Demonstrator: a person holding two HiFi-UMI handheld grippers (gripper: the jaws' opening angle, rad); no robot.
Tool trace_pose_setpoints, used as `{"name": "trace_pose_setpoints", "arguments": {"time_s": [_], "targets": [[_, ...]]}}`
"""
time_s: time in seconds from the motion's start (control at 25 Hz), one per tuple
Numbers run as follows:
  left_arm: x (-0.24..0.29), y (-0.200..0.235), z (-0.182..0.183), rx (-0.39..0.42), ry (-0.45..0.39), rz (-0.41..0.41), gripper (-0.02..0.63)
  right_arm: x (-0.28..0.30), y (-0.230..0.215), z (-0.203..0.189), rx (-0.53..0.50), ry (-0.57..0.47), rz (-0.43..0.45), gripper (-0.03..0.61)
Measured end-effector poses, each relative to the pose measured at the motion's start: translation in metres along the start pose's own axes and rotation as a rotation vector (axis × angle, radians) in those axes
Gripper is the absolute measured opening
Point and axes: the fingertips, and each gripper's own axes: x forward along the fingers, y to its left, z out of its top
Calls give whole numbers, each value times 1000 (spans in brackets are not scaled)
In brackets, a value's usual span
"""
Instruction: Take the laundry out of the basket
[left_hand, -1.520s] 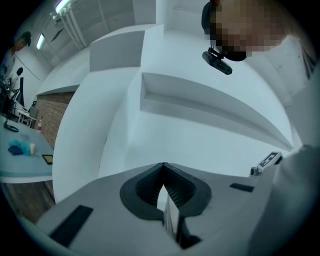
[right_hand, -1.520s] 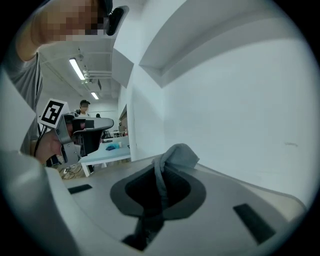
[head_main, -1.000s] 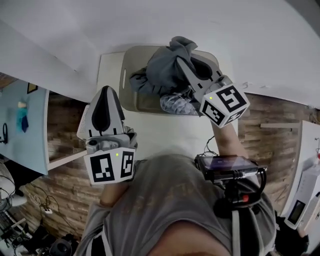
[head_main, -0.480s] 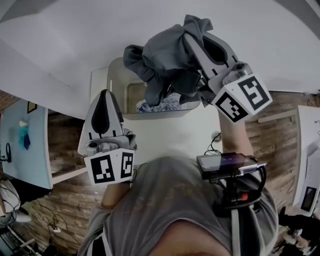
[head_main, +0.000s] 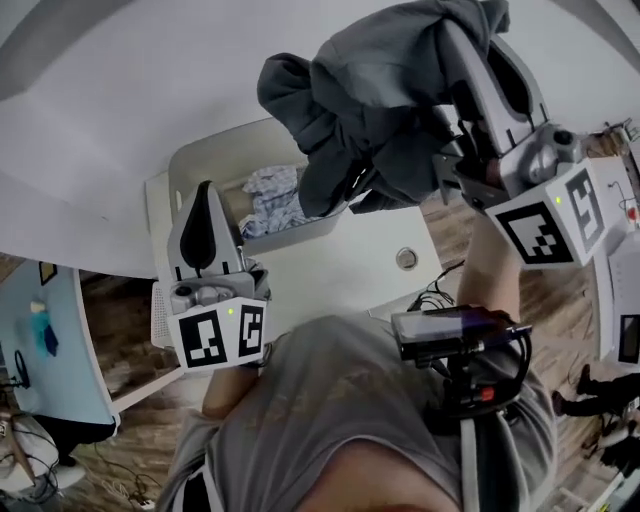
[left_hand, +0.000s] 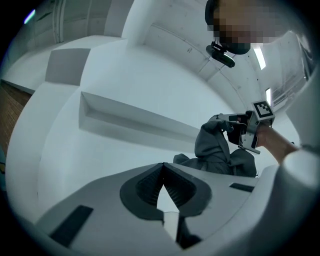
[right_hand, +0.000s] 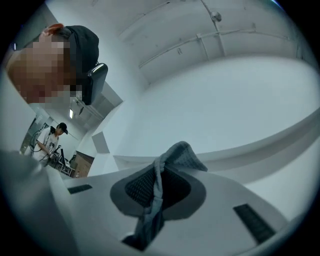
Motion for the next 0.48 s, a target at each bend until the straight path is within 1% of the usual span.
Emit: {"name": "trace_pose_setpoints", "arguments": {"time_s": [0.12,0.2,0.48], "targets": [[8,-12,-5,-20,3,-44,8,-17,-13,19,-47,-11,-53,35],[14,-19,-8,-34,8,-72,9,-28,-21,23,-69,-1,-91,35],[26,-34,-20,-50,32,-147,8,-61,-34,1,-77,82,-184,35]]}}
